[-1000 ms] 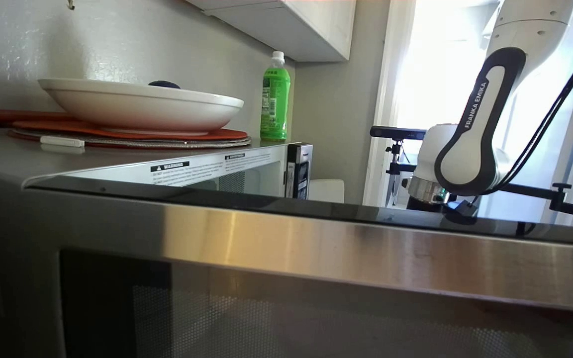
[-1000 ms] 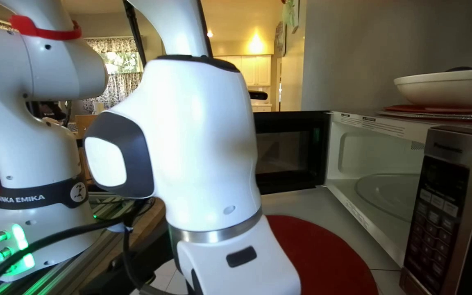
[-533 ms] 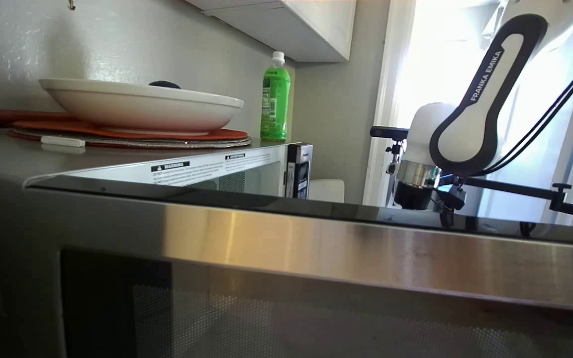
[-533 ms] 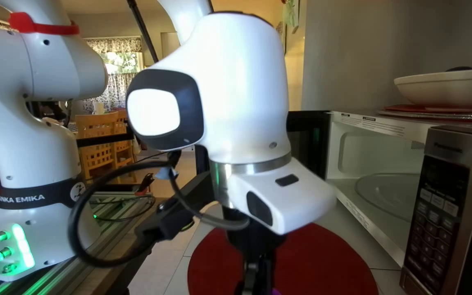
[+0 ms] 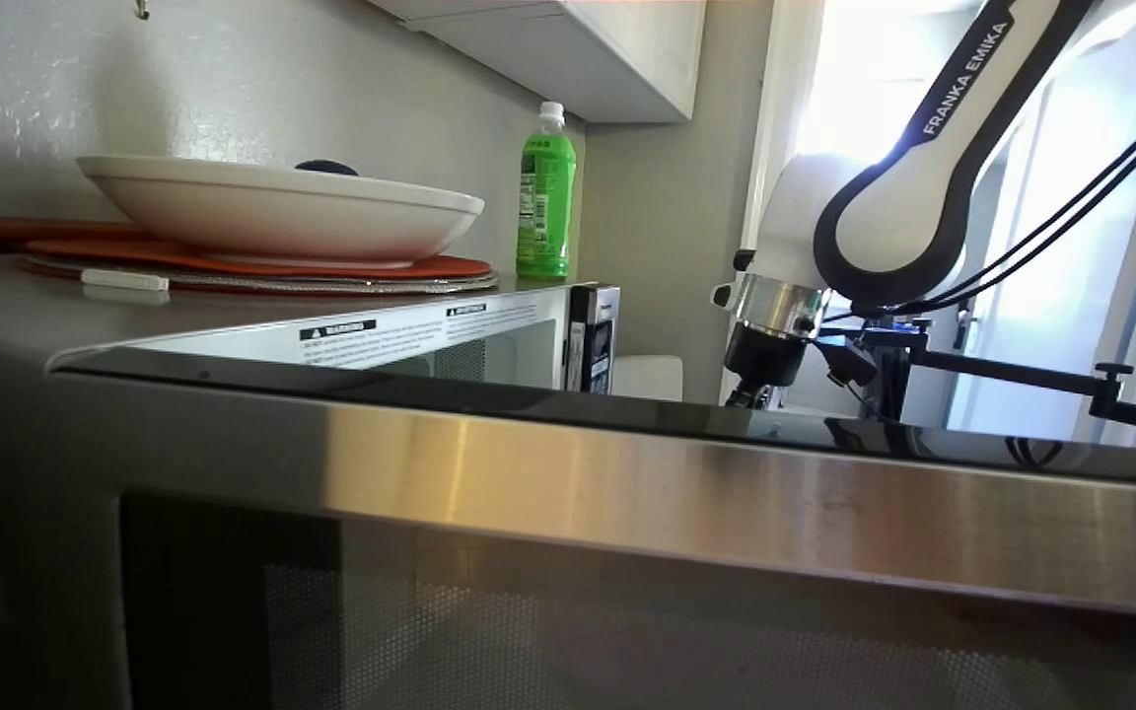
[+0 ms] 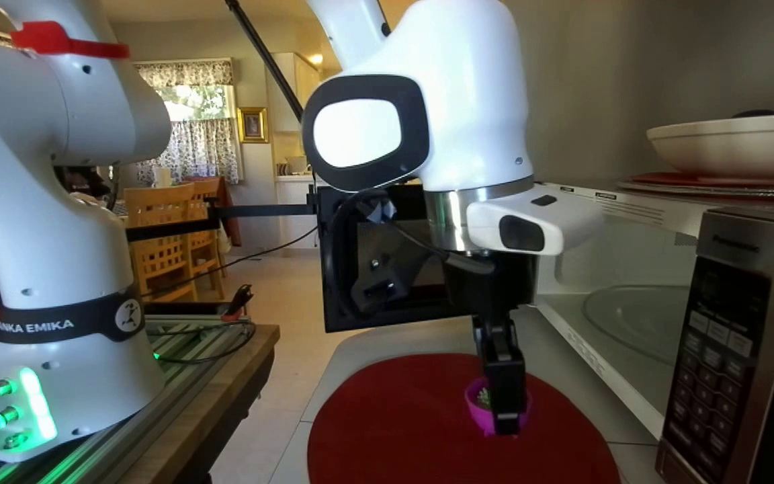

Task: Pick up the cup from the counter and put it in the oven

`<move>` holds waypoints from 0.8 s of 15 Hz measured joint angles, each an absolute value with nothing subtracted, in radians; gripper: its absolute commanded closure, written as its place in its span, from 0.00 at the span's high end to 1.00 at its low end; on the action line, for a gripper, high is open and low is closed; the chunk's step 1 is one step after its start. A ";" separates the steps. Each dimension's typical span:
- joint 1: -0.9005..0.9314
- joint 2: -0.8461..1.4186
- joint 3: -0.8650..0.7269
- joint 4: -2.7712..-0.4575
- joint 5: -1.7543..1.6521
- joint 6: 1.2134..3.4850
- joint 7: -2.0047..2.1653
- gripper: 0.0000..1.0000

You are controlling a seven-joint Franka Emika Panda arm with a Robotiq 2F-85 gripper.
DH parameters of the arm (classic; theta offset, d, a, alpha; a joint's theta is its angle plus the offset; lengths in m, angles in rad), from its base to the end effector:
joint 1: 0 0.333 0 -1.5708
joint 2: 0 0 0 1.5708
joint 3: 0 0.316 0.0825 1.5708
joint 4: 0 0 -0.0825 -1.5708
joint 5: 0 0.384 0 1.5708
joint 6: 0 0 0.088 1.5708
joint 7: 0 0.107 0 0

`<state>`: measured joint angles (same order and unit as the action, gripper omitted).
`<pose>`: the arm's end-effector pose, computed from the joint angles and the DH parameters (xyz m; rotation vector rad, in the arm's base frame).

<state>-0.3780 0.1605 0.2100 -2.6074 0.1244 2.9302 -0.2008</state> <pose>0.4458 -0.0808 0.2142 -3.0888 0.1423 -0.2689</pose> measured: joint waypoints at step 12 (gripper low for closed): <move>-0.199 0.161 0.199 -2.527 0.140 2.980 -0.260 0.36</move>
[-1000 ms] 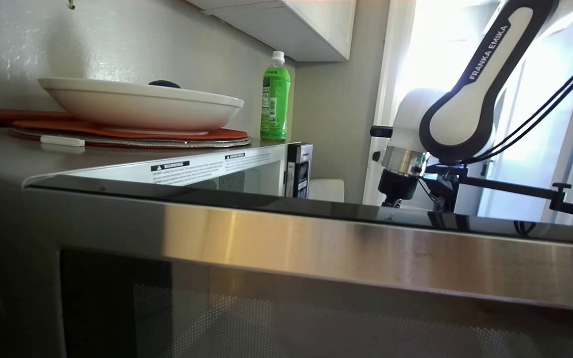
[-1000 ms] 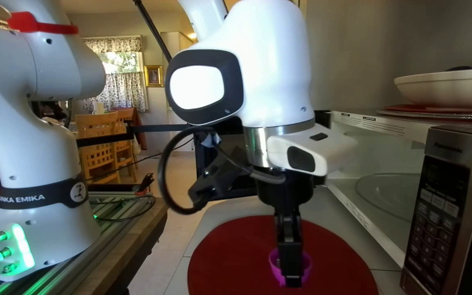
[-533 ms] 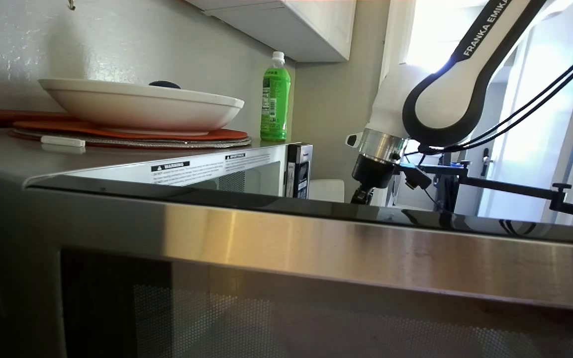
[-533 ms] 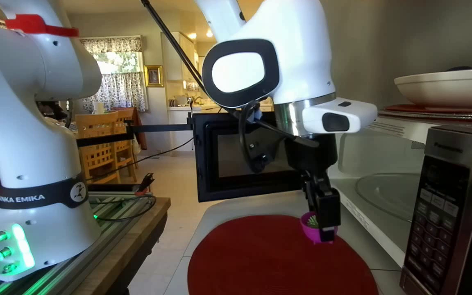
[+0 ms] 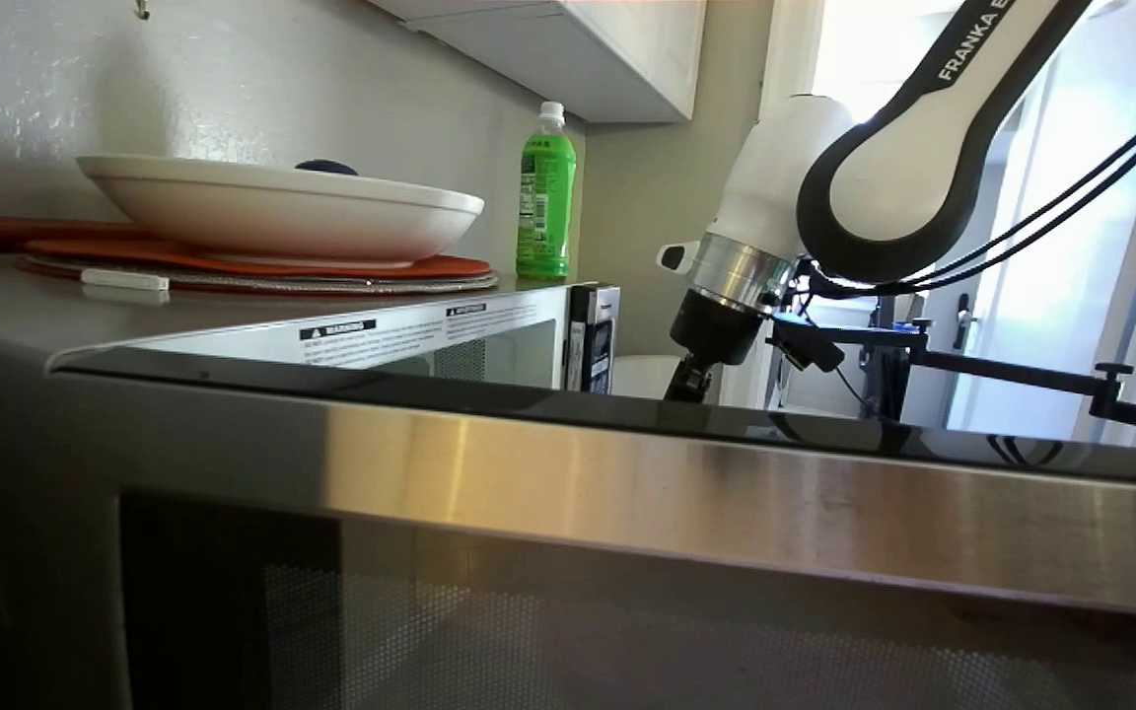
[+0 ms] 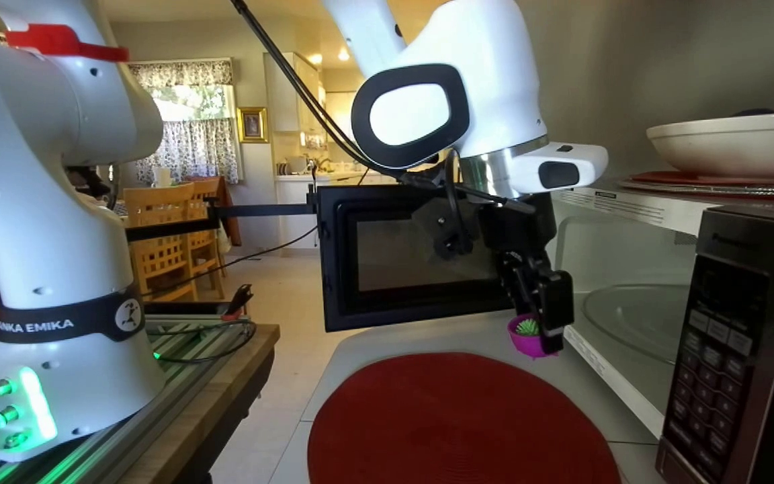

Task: Pick up the cup from the counter and put it in the oven

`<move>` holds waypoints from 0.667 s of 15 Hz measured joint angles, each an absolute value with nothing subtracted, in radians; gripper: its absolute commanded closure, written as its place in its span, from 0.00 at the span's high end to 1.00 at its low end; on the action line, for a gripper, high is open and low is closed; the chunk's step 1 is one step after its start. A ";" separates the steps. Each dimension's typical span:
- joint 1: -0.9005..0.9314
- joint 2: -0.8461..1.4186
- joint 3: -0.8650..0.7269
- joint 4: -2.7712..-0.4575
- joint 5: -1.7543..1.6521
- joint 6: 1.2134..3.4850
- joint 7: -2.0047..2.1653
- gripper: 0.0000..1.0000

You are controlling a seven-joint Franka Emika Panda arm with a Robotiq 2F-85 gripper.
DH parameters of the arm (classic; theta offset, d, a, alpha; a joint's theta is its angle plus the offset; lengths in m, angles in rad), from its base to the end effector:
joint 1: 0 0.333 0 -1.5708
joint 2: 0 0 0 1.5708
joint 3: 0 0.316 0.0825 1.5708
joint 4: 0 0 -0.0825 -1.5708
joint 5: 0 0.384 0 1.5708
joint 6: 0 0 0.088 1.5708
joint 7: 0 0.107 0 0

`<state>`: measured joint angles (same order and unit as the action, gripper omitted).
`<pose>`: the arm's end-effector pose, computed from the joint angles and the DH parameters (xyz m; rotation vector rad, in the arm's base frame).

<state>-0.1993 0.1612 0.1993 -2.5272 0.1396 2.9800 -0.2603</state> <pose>0.4891 -0.0082 0.2463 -3.0665 -0.1820 -0.4629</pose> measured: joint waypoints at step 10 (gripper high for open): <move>-0.276 0.181 0.378 -2.527 0.234 3.112 -0.364 0.36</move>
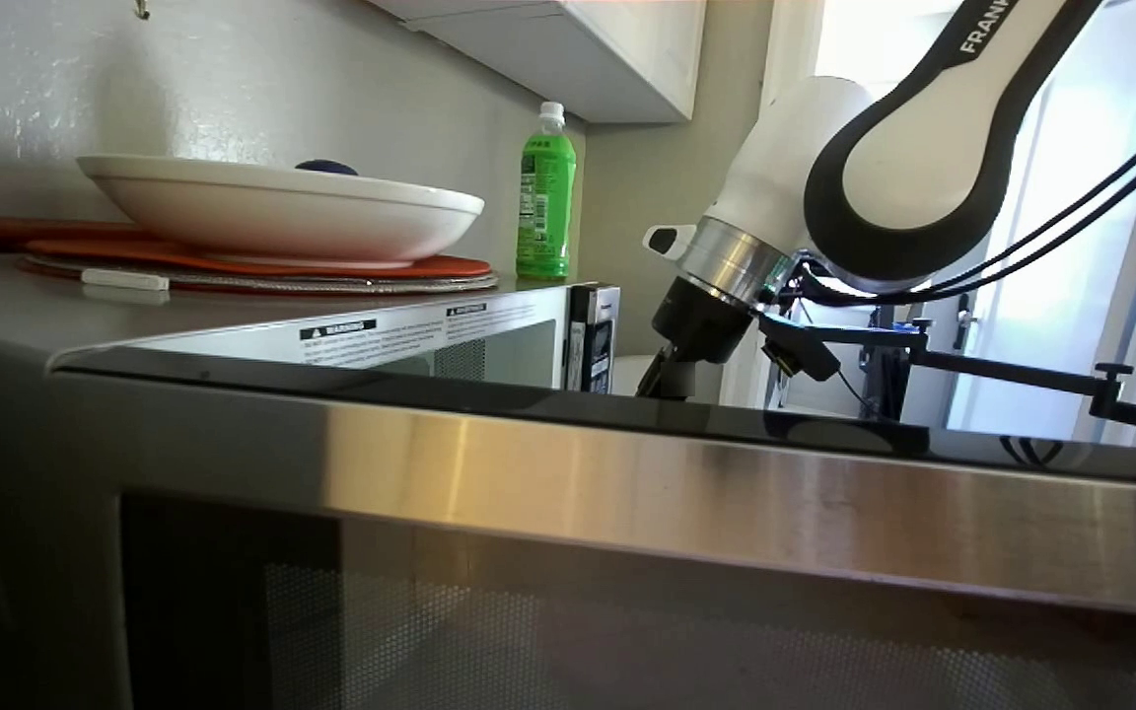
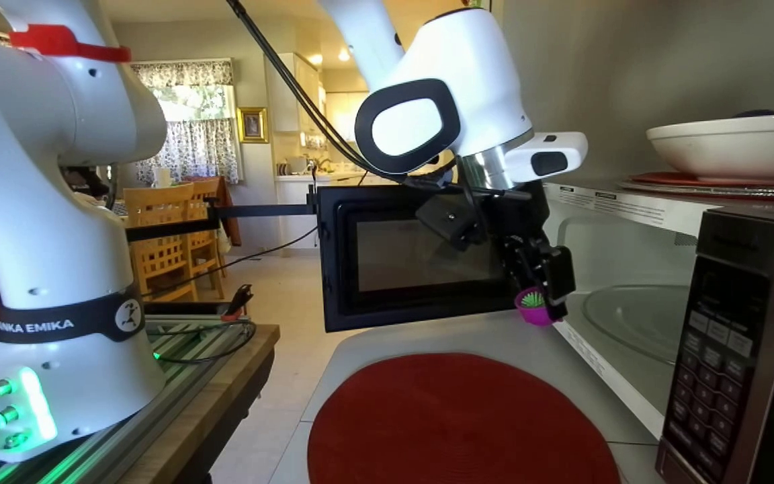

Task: Pick up the cup from the counter and put it in the oven

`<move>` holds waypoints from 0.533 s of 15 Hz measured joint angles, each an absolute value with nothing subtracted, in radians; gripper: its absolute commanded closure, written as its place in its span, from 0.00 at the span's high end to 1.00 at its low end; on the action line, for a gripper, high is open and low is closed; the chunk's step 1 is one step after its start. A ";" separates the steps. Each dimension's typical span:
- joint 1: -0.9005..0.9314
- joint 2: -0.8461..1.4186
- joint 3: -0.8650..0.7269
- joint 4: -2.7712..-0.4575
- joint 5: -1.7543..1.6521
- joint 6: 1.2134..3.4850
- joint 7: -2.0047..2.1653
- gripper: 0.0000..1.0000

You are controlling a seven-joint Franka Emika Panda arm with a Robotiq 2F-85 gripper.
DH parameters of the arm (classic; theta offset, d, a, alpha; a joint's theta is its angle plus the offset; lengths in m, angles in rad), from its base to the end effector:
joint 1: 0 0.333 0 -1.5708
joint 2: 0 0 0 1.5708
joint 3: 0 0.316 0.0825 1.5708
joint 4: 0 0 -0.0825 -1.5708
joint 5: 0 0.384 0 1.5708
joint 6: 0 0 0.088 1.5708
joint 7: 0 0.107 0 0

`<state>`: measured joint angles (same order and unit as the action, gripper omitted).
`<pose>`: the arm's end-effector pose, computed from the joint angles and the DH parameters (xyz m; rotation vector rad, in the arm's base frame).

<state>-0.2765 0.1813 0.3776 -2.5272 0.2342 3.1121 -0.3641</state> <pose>0.4951 0.0328 0.2553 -2.9929 -0.3197 -0.6387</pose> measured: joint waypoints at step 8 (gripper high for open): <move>-0.453 0.265 0.556 -2.527 0.235 3.223 -0.411 0.36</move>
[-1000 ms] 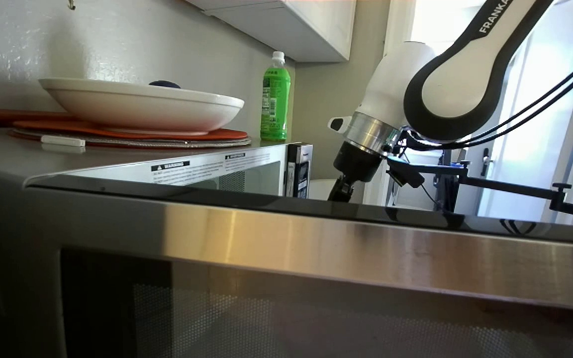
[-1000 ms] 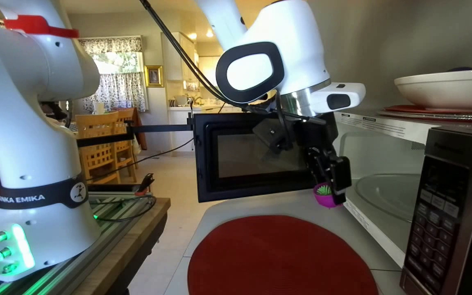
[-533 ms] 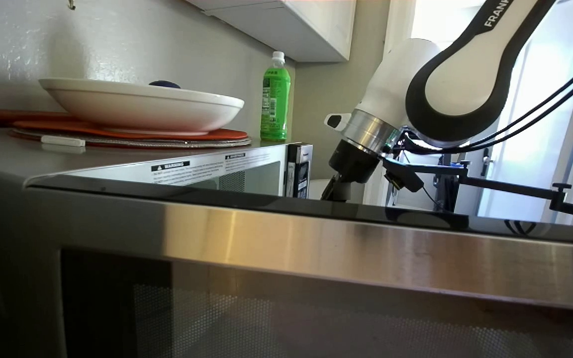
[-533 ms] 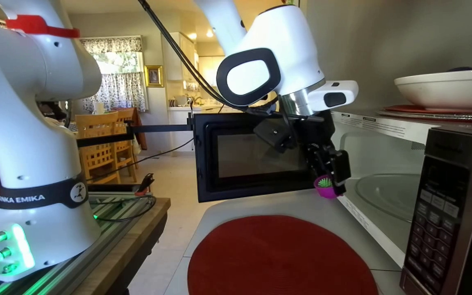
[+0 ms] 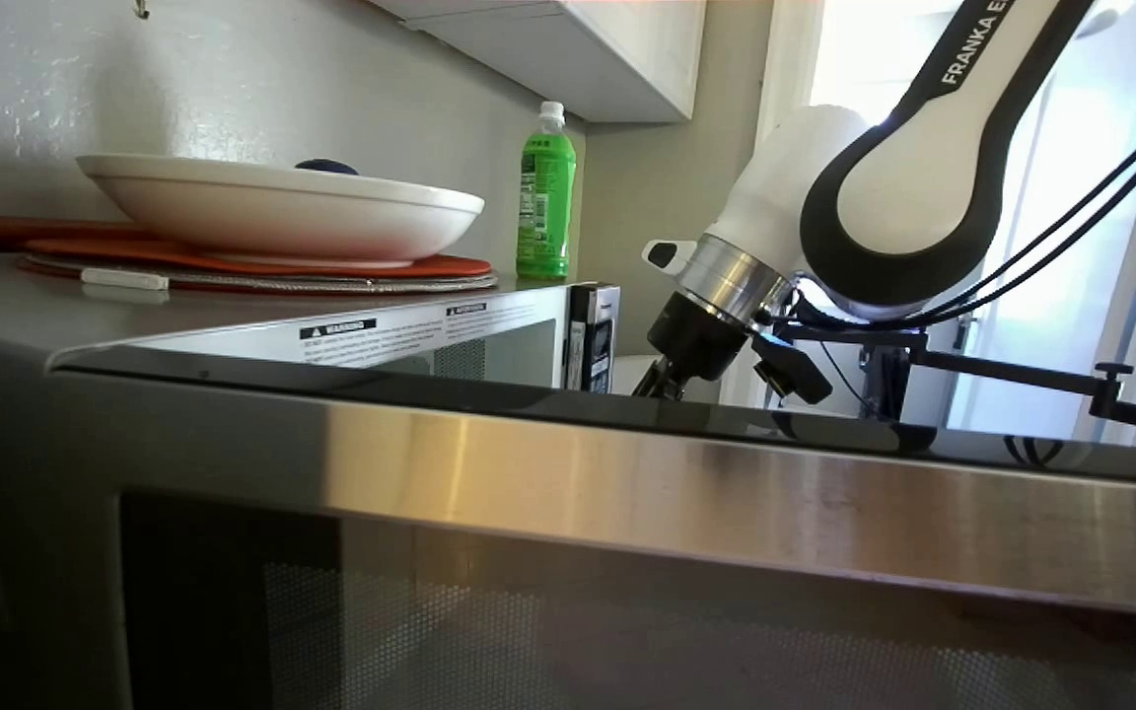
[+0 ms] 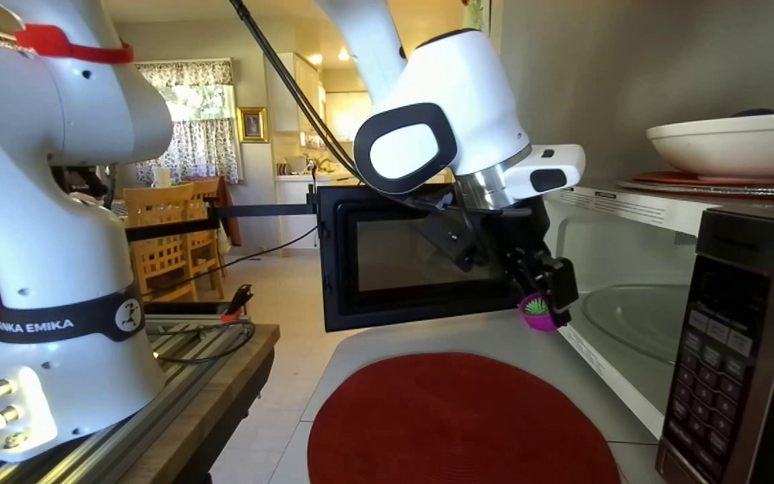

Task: Pick up the cup from the counter and put it in the oven

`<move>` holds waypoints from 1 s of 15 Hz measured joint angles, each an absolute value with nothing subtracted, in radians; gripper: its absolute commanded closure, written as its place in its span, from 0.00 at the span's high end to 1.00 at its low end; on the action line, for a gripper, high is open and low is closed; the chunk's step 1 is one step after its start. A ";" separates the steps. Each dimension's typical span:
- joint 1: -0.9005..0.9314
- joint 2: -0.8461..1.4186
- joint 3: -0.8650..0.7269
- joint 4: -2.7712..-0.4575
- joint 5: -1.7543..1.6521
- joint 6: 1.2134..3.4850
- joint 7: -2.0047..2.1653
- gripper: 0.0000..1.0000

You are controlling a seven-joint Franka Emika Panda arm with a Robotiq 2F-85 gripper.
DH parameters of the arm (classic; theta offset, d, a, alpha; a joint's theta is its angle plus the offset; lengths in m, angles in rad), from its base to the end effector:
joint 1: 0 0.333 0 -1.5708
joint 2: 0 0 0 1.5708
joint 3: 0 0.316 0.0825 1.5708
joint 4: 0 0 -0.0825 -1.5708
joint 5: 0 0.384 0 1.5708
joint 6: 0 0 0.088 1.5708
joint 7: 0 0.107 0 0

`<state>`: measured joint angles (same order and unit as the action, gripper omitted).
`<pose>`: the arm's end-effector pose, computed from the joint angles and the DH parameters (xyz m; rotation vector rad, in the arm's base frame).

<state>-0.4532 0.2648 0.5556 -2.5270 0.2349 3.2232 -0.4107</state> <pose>0.4965 0.0335 0.2394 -2.9431 -0.3335 -0.7115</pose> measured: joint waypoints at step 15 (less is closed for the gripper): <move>-0.538 0.283 0.627 -2.527 0.229 3.232 -0.418 0.36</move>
